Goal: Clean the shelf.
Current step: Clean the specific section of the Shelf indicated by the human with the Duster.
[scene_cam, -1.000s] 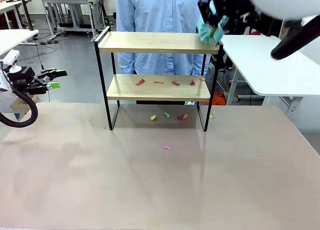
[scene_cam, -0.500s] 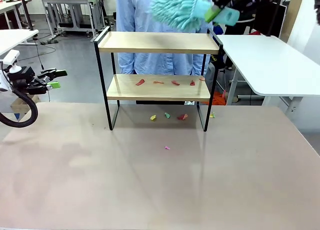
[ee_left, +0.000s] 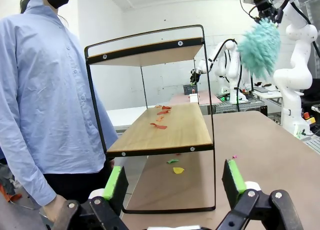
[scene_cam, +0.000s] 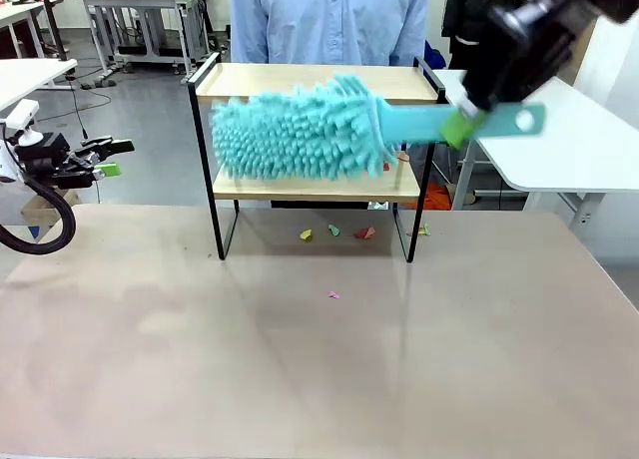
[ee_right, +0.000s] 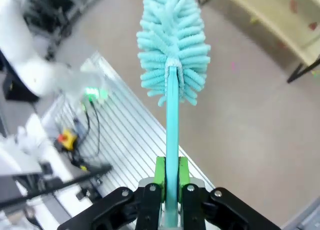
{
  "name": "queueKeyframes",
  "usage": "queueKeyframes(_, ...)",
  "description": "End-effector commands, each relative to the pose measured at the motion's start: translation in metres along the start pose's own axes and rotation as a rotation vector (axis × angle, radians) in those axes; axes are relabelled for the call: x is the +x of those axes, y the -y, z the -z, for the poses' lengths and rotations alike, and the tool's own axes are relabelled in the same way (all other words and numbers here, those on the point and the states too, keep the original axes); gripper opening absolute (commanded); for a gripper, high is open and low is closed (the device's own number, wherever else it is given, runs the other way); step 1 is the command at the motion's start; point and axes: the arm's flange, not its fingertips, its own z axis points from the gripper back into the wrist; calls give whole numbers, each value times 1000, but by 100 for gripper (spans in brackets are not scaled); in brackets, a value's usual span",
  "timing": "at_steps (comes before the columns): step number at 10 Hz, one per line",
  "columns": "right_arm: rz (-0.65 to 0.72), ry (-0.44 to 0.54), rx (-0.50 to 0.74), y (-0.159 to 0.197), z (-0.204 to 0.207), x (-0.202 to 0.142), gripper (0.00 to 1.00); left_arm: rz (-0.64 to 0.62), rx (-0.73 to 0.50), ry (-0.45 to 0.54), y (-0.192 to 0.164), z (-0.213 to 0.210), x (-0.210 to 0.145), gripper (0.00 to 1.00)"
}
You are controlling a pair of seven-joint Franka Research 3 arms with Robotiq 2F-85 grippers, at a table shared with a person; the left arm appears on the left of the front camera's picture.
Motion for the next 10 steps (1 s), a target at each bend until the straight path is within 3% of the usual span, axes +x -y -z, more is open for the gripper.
queueKeyframes(1,-113,-98,-51,34,17,-24,13,15,-8,-11,2,1,2,100)
queueKeyframes(3,-139,-180,-16,65,46,-50,13,15,-8,-11,2,1,2,100)
queueKeyframes(7,-173,-235,72,117,81,-108,13,15,-8,-11,2,1,2,100)
queueKeyframes(10,-142,-252,76,119,90,-107,13,15,-8,-11,2,1,2,100)
